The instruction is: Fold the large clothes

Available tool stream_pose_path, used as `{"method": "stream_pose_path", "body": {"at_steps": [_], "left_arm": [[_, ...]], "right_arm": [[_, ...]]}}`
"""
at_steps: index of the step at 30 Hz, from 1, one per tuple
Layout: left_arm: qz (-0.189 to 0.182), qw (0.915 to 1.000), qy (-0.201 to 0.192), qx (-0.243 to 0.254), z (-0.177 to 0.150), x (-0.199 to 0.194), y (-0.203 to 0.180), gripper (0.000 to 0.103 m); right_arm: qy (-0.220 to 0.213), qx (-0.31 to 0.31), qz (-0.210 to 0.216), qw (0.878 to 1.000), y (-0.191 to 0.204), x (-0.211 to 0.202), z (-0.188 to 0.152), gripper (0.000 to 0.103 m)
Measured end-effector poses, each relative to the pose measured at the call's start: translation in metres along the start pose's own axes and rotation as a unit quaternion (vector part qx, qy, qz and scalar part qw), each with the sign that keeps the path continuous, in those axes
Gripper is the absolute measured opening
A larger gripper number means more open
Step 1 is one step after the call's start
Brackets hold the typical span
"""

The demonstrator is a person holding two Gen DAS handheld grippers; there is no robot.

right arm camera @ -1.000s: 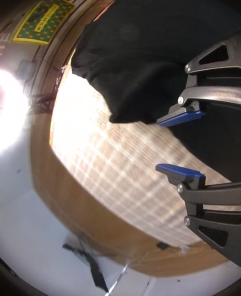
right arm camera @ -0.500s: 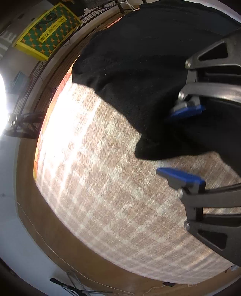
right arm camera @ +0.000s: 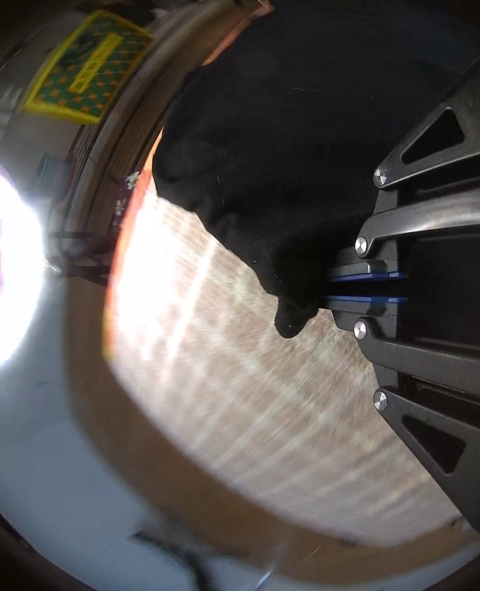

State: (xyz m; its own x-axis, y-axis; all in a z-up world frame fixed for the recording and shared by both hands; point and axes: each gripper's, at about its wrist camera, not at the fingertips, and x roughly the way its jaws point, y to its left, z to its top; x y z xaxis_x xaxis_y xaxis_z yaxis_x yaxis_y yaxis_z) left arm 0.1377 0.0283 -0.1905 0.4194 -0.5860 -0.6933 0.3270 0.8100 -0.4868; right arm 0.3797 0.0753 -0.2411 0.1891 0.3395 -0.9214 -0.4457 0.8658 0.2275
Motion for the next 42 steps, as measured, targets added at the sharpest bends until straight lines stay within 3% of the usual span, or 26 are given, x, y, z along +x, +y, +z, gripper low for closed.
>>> {"method": "stream_pose_path", "body": {"at_steps": [5, 9, 12, 18, 20, 23, 25, 26, 27, 28, 31, 33, 36, 40, 42], "left_arm": [[-0.003, 0.9991, 0.027, 0.031, 0.008, 0.012, -0.016, 0.004], [-0.005, 0.9961, 0.048, 0.074, 0.013, 0.030, -0.040, 0.004], [-0.008, 0.9937, 0.062, 0.093, 0.016, 0.042, -0.053, 0.004], [-0.010, 0.9906, 0.090, 0.102, 0.013, 0.060, -0.059, 0.004], [-0.008, 0.9895, 0.096, 0.108, 0.013, 0.065, -0.062, 0.004], [0.000, 0.9883, 0.101, 0.115, 0.011, 0.070, -0.066, 0.004], [0.002, 0.9885, 0.099, 0.114, 0.010, 0.071, -0.066, 0.004], [0.003, 0.9887, 0.098, 0.113, 0.009, 0.071, -0.067, 0.004], [0.004, 0.9890, 0.096, 0.113, 0.008, 0.072, -0.068, 0.004], [0.005, 0.9892, 0.094, 0.112, 0.007, 0.071, -0.068, 0.004], [0.006, 0.9893, 0.092, 0.113, 0.007, 0.069, -0.068, 0.004], [0.006, 0.9895, 0.093, 0.111, 0.007, 0.069, -0.067, 0.004], [0.010, 0.9897, 0.089, 0.112, 0.008, 0.063, -0.066, 0.004], [0.011, 0.9905, 0.085, 0.108, 0.008, 0.061, -0.063, 0.004], [0.011, 0.9909, 0.084, 0.105, 0.009, 0.059, -0.061, 0.004]], "right_arm": [[-0.072, 0.063, 0.082, 0.992, -0.055, -0.036, -0.021, 0.003], [-0.113, 0.129, 0.132, 0.976, -0.109, -0.052, -0.044, 0.003], [-0.122, 0.175, 0.143, 0.966, -0.143, -0.050, -0.065, 0.003], [-0.096, 0.222, 0.107, 0.964, -0.185, -0.037, -0.088, 0.003], [-0.093, 0.227, 0.107, 0.964, -0.189, -0.035, -0.088, 0.003], [-0.074, 0.198, 0.085, 0.974, -0.182, -0.033, -0.083, 0.009], [-0.069, 0.179, 0.044, 0.980, -0.177, -0.040, -0.078, 0.027], [-0.073, 0.176, 0.032, 0.981, -0.176, -0.045, -0.077, 0.042], [-0.083, 0.174, 0.014, 0.981, -0.175, -0.055, -0.078, 0.047], [-0.092, 0.173, 0.007, 0.981, -0.173, -0.064, -0.078, 0.047], [-0.109, 0.158, 0.066, 0.979, -0.155, -0.087, -0.081, 0.047], [-0.076, 0.139, 0.103, 0.982, -0.137, -0.080, -0.077, 0.045], [-0.035, 0.151, 0.104, 0.983, -0.127, -0.054, -0.068, 0.045], [-0.029, 0.198, 0.092, 0.975, -0.130, -0.028, -0.056, 0.043], [-0.038, 0.204, 0.086, 0.975, -0.130, -0.021, -0.049, 0.022]]}}
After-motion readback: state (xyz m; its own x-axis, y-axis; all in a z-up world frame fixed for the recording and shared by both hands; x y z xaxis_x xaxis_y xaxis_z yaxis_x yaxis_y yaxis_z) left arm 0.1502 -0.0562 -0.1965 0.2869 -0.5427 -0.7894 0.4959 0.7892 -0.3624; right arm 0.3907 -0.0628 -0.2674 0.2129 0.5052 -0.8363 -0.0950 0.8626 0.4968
